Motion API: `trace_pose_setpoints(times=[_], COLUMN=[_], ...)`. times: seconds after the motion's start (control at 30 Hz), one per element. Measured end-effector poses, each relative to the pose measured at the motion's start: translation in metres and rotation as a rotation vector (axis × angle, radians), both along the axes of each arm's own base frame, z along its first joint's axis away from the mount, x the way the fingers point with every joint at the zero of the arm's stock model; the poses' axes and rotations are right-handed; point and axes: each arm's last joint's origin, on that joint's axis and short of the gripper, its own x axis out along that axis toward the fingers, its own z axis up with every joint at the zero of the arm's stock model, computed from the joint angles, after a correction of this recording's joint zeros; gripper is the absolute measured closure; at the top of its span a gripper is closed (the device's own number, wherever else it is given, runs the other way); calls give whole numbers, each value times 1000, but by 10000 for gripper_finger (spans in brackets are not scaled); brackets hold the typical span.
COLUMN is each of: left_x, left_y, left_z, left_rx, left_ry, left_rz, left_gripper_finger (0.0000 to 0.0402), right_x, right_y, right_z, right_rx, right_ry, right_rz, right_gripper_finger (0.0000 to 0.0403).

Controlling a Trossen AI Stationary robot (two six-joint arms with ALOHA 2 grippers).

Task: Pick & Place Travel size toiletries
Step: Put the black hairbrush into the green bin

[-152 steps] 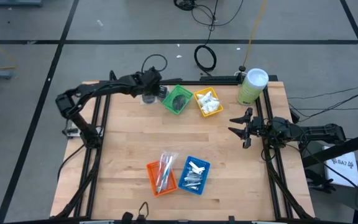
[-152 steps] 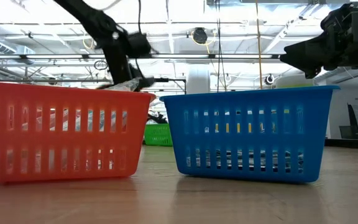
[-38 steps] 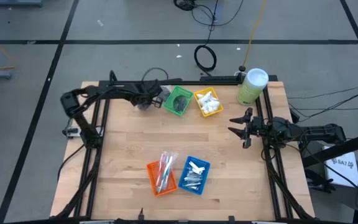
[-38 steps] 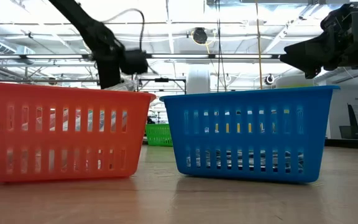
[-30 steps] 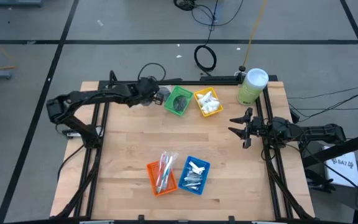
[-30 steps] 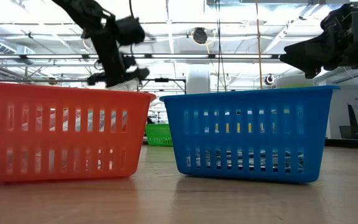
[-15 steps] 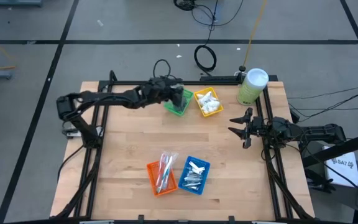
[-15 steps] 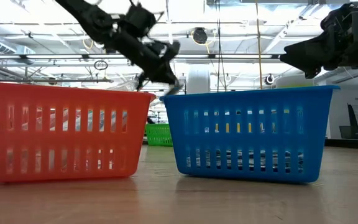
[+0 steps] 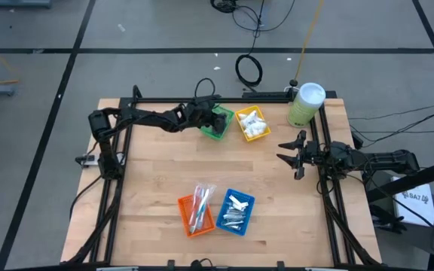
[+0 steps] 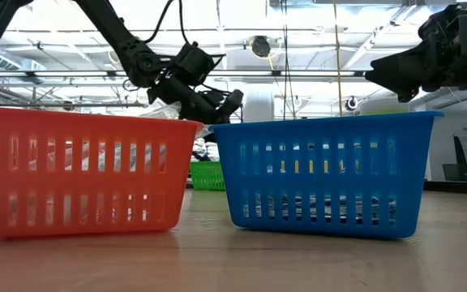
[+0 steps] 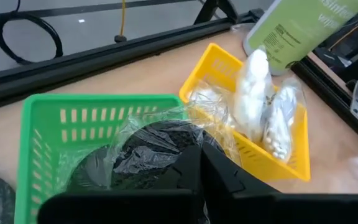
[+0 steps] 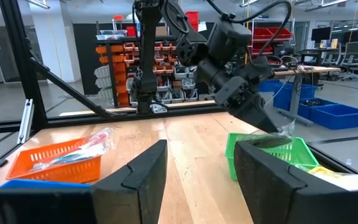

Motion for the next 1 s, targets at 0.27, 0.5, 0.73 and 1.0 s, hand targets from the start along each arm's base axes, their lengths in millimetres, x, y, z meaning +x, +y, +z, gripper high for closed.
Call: trace_pose_setpoints(times=[0.27,0.5,0.73,1.0], left_x=[-5,-16,-52,-85], left_y=[4,13,12,31], left_z=[-5,10,58,39], left_rx=[-25,-31,77,-175], left_ry=[48,33,134,269], left_rz=[17,32,273,497], left_gripper_finger=[309,206,178,202], right_x=[0,0,0,0], right_y=[0,0,0,0], right_z=[0,0,0,0], right_rx=[0,0,0,0], right_ry=[0,0,0,0], right_rz=[0,0,0,0], right_gripper_finger=[228,226,228,225])
